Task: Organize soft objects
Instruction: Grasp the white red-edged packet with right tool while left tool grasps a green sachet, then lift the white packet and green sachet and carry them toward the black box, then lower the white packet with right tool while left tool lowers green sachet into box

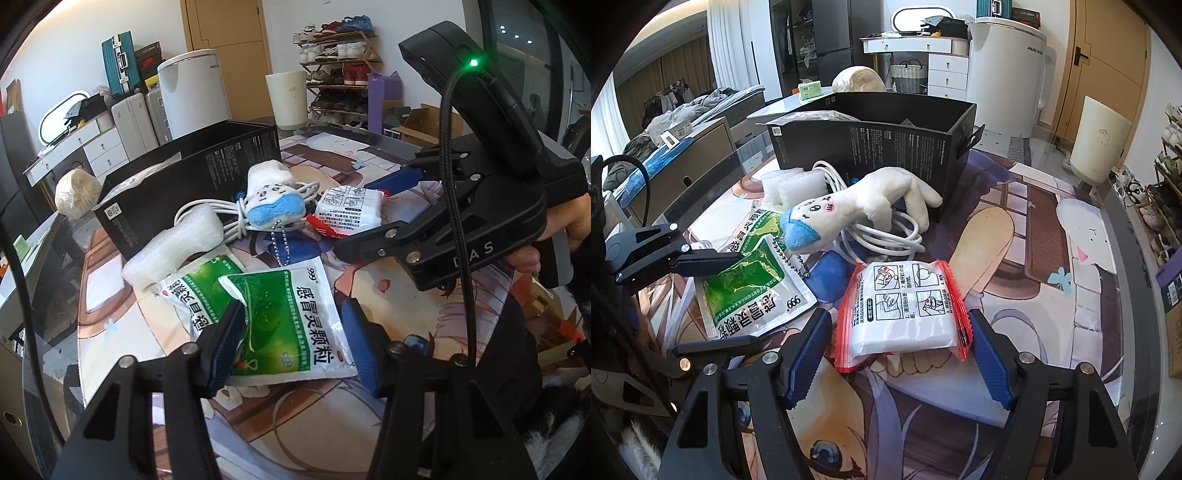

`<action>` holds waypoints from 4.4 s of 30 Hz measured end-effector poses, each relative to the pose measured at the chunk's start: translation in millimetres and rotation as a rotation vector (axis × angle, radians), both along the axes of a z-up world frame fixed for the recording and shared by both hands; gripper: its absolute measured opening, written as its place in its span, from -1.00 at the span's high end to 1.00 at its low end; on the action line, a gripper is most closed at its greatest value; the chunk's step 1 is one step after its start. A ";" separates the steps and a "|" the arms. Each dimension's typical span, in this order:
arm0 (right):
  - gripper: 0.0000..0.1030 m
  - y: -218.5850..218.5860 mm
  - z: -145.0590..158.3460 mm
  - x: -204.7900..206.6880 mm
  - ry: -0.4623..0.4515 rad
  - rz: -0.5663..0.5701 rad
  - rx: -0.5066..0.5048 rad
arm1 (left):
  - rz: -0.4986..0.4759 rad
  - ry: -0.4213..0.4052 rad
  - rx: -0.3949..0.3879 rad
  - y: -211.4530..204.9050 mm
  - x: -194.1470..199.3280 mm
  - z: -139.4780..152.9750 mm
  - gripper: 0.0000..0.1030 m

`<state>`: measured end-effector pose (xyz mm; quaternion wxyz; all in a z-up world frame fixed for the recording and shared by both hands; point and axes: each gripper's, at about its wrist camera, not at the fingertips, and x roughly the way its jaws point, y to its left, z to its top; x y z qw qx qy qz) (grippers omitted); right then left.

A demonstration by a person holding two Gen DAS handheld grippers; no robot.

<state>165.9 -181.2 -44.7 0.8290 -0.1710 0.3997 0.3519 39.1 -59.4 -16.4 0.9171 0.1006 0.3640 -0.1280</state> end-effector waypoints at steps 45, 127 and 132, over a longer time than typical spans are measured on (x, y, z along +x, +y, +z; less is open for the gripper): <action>-0.08 -2.4 2.4 -2.2 -0.017 0.013 0.007 | 0.011 0.024 -0.065 4.6 1.6 7.4 -0.03; 0.07 5.8 94.1 -2.2 -0.209 0.023 0.227 | 0.205 -0.258 -0.277 77.4 10.7 91.5 0.42; 0.07 15.2 102.6 13.3 -0.208 0.023 0.240 | 0.227 -0.284 -0.270 83.0 22.6 101.4 0.42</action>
